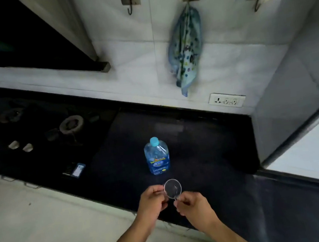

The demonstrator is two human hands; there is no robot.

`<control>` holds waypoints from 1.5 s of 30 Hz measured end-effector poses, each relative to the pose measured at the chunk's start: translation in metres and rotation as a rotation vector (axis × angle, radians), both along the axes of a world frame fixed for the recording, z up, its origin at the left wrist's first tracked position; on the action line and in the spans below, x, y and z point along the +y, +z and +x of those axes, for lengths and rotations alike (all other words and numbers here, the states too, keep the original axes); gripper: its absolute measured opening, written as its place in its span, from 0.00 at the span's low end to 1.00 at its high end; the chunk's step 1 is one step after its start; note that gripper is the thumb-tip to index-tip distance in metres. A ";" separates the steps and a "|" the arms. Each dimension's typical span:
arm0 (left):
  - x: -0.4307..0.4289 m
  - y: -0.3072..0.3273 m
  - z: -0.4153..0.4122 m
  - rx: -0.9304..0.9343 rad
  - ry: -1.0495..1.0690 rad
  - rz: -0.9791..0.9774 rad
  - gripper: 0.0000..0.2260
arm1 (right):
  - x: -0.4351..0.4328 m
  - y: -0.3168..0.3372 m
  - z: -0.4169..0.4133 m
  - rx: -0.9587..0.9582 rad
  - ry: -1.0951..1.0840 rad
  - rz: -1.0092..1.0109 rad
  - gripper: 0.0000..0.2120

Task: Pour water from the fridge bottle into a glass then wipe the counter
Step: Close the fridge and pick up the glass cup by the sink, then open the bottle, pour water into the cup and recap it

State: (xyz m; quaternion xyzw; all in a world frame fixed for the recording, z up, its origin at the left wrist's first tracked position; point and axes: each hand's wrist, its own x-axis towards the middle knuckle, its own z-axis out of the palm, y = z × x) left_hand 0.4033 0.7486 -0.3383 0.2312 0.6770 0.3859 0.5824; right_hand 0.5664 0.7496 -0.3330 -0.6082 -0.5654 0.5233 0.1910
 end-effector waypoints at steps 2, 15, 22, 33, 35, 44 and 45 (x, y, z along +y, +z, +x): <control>0.004 -0.012 -0.025 0.036 -0.033 -0.029 0.11 | 0.003 -0.009 -0.024 -0.019 0.006 -0.036 0.10; 0.032 -0.072 -0.059 0.299 -0.193 -0.097 0.09 | 0.030 -0.051 -0.066 -0.210 0.036 -0.181 0.10; 0.034 -0.084 -0.051 0.446 -0.329 -0.076 0.13 | 0.040 -0.062 -0.068 -0.272 0.059 -0.266 0.08; 0.039 -0.087 -0.058 0.470 -0.420 -0.030 0.11 | 0.052 -0.072 -0.075 -0.324 0.086 -0.334 0.11; 0.044 -0.086 -0.065 0.438 -0.420 -0.046 0.14 | 0.051 -0.075 -0.074 -0.298 0.062 -0.347 0.09; 0.119 -0.050 -0.098 0.436 -0.433 0.174 0.47 | 0.038 -0.076 -0.045 -0.136 -0.104 -0.399 0.21; 0.127 -0.048 -0.099 0.426 -0.483 0.216 0.46 | 0.036 -0.069 -0.044 -0.141 -0.101 -0.383 0.17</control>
